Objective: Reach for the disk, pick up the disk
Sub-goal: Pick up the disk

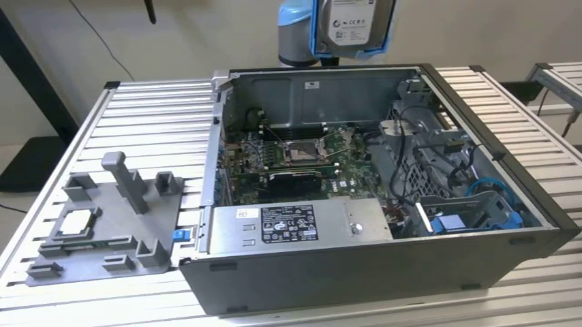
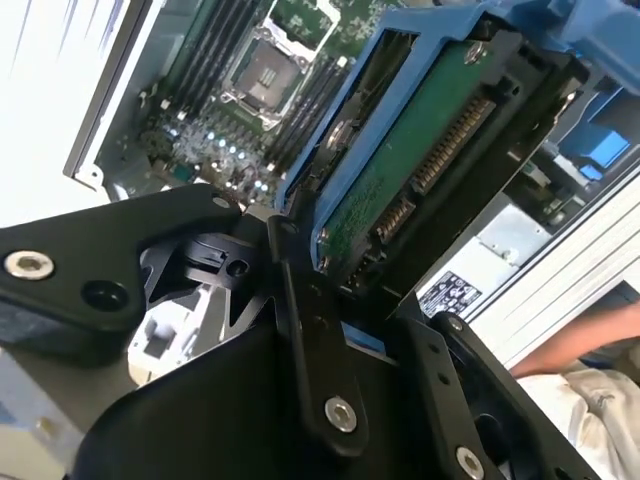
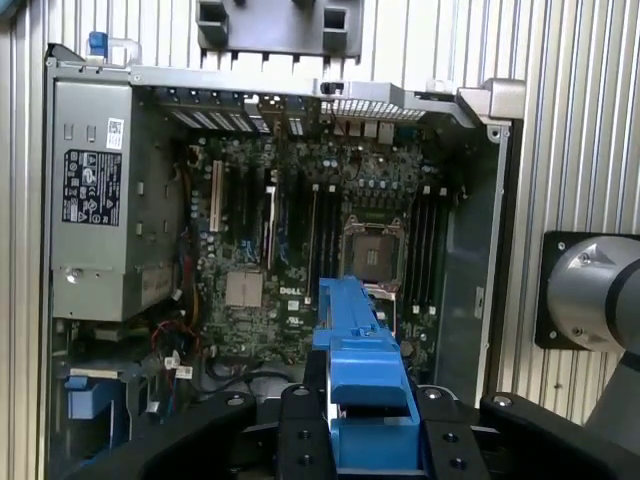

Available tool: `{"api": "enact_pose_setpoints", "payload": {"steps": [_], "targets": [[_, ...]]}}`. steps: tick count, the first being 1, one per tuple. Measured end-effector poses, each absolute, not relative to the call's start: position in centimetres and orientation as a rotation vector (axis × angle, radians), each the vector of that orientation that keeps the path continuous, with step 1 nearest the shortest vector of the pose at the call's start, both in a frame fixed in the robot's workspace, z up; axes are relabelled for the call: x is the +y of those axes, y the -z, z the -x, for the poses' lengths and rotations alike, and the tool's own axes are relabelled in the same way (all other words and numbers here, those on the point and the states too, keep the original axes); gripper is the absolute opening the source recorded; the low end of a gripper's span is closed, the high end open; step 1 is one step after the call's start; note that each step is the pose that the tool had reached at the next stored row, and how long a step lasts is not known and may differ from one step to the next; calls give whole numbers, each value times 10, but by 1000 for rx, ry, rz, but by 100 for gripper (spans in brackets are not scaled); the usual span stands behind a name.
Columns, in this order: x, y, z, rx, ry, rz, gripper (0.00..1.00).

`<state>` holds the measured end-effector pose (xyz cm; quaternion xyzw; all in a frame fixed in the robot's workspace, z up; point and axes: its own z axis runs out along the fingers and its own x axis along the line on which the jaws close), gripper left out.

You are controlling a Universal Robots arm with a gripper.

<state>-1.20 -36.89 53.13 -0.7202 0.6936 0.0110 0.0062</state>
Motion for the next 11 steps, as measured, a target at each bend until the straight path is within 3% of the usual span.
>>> {"api": "enact_pose_setpoints", "payload": {"steps": [11], "targets": [[-369,-531,-21,2171,-34,2254,0]]}}
